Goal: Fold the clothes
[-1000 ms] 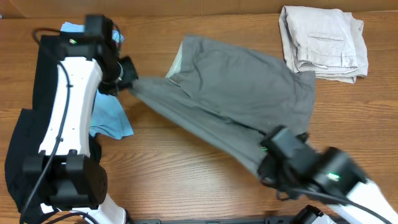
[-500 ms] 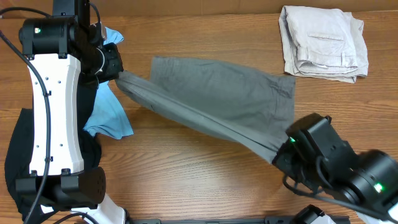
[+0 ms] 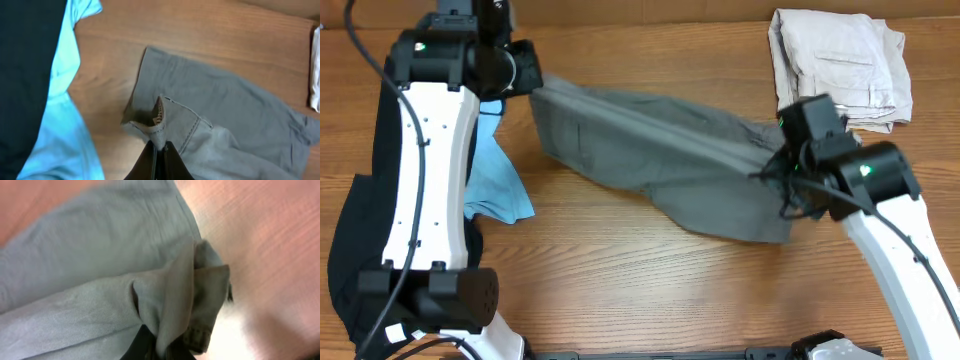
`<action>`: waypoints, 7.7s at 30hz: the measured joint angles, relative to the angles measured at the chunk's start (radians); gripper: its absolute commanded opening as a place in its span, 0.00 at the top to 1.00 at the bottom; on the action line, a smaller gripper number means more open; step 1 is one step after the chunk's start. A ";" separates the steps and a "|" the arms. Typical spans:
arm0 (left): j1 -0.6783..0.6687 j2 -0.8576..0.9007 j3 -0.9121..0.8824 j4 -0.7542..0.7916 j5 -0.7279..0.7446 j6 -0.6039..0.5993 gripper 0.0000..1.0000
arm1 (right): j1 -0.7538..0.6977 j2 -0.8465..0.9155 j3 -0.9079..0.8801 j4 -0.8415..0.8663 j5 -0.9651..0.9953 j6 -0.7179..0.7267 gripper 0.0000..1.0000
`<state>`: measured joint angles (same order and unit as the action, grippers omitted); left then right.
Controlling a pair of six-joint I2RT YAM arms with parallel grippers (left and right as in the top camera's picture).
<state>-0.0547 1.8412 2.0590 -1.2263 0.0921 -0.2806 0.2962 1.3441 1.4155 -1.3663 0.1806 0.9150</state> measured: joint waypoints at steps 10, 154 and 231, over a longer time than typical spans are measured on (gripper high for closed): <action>-0.009 0.231 -0.019 0.204 -0.004 -0.012 0.96 | -0.085 0.266 0.002 0.171 -0.026 -0.165 0.96; 0.068 0.397 0.091 -0.196 0.129 0.523 0.96 | -0.208 0.674 -0.116 0.631 -0.506 -0.563 0.96; -0.071 0.504 0.879 -0.369 0.181 0.174 0.00 | -0.191 0.601 -0.017 0.448 -0.433 -0.627 0.00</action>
<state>-0.1257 2.3455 2.9376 -1.5951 0.2729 -0.1062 0.1055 1.9453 1.3983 -0.9180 -0.2523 0.2882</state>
